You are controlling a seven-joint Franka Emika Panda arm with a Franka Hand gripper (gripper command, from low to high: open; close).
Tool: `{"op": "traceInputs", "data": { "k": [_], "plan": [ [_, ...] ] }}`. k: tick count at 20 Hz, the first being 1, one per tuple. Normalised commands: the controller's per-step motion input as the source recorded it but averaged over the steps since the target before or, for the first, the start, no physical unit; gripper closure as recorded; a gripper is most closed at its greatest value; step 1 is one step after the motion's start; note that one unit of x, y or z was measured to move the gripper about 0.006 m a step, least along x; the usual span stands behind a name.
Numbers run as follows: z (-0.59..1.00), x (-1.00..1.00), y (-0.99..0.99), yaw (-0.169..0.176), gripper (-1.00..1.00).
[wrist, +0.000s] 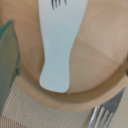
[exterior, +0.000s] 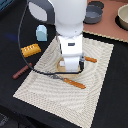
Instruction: Interact with the objects in diverse but meaningful ways.
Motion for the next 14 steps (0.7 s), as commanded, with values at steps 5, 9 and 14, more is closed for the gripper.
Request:
{"op": "traceInputs", "data": {
  "k": [5, 9, 14],
  "plan": [
    [0.76, -0.23, -0.29, 0.0, -1.0],
    [0.38, -0.51, -0.56, 0.0, -1.0],
    [0.52, -0.63, -0.47, 0.0, -1.0]
  ]
}}
